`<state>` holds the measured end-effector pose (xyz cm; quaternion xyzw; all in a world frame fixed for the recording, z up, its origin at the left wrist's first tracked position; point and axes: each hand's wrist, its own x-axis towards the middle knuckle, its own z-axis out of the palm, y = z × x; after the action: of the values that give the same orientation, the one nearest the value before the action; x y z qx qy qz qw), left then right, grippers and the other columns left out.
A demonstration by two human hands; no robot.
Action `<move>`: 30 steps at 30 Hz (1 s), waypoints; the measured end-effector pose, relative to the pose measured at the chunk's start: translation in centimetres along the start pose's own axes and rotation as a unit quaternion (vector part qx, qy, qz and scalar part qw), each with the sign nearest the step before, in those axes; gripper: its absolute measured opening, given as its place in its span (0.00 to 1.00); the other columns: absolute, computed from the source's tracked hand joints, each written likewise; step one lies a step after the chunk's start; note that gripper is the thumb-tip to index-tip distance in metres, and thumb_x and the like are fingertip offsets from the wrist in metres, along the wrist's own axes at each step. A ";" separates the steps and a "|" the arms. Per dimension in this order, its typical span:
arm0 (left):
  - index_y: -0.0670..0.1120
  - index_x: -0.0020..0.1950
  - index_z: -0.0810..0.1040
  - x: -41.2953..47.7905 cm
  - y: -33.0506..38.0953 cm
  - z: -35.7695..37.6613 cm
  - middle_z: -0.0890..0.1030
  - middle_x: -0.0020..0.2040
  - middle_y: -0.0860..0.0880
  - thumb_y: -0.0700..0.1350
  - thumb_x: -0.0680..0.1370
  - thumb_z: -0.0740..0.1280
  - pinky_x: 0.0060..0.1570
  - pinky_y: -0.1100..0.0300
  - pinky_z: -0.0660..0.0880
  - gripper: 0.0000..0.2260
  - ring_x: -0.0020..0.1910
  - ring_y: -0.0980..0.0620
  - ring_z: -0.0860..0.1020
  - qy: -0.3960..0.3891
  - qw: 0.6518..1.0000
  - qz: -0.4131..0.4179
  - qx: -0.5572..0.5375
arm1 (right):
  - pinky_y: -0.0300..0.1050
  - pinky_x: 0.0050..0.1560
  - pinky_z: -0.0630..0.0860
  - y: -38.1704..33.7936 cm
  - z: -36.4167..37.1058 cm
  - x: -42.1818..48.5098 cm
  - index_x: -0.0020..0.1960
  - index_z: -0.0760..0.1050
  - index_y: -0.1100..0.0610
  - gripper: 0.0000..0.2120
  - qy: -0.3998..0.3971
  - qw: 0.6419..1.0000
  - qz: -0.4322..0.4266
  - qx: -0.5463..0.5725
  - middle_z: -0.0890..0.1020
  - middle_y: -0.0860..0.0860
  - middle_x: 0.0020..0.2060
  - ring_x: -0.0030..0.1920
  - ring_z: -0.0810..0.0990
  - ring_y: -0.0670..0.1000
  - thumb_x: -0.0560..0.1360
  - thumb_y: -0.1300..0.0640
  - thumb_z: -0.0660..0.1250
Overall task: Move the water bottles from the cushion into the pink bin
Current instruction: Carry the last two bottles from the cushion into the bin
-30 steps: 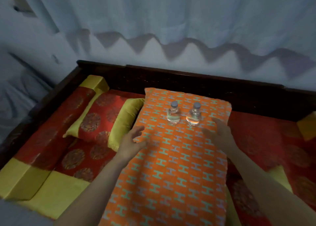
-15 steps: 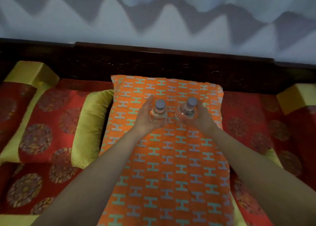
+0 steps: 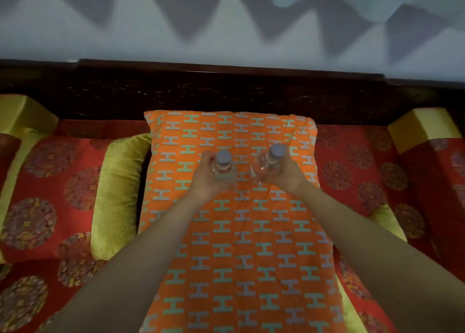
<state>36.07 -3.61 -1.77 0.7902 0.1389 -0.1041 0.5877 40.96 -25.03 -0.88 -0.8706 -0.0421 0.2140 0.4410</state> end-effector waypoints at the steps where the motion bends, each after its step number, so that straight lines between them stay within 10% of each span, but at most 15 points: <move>1: 0.51 0.60 0.66 -0.3 0.1 -0.1 0.77 0.52 0.57 0.44 0.62 0.81 0.47 0.63 0.74 0.33 0.51 0.54 0.78 0.008 1.000 -0.009 -0.012 | 0.35 0.51 0.74 -0.1 0.0 -0.4 0.67 0.66 0.58 0.35 0.007 1.000 0.007 0.017 0.78 0.49 0.55 0.56 0.79 0.50 0.65 0.57 0.79; 10: 0.57 0.55 0.73 -5.7 0.0 -0.9 0.81 0.48 0.56 0.58 0.54 0.78 0.36 0.67 0.76 0.32 0.43 0.60 0.81 0.031 0.994 -0.038 -0.096 | 0.41 0.46 0.76 0.5 -1.5 -7.6 0.60 0.72 0.50 0.28 0.107 0.985 0.042 0.127 0.81 0.45 0.50 0.50 0.80 0.47 0.64 0.53 0.79; 14: 0.65 0.46 0.78 -7.9 1.7 0.8 0.84 0.43 0.59 0.49 0.61 0.80 0.34 0.70 0.76 0.20 0.40 0.61 0.82 -0.002 0.996 0.004 -0.085 | 0.40 0.48 0.77 1.0 -3.3 -11.9 0.58 0.75 0.43 0.28 0.149 0.975 0.033 0.164 0.83 0.42 0.49 0.50 0.81 0.42 0.60 0.46 0.79; 24: 0.52 0.60 0.74 -15.3 10.9 8.1 0.79 0.57 0.47 0.51 0.70 0.75 0.47 0.48 0.77 0.21 0.54 0.45 0.78 -0.096 0.990 0.098 -0.040 | 0.31 0.35 0.74 5.4 -11.6 -26.6 0.44 0.78 0.41 0.15 0.355 0.905 0.021 0.233 0.83 0.41 0.34 0.34 0.81 0.39 0.67 0.59 0.77; 30: 0.53 0.49 0.76 -23.1 15.6 19.4 0.79 0.39 0.53 0.43 0.72 0.73 0.34 0.55 0.76 0.10 0.35 0.56 0.78 -0.130 0.981 0.142 -0.033 | 0.40 0.42 0.77 10.3 -19.0 -40.3 0.48 0.78 0.43 0.12 0.414 0.881 0.018 0.230 0.84 0.42 0.41 0.42 0.82 0.41 0.66 0.50 0.76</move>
<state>19.66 -28.68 14.27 0.7616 -0.0487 -0.1171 0.6355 11.09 -56.07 14.35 -0.7544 0.2099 -0.1542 0.6026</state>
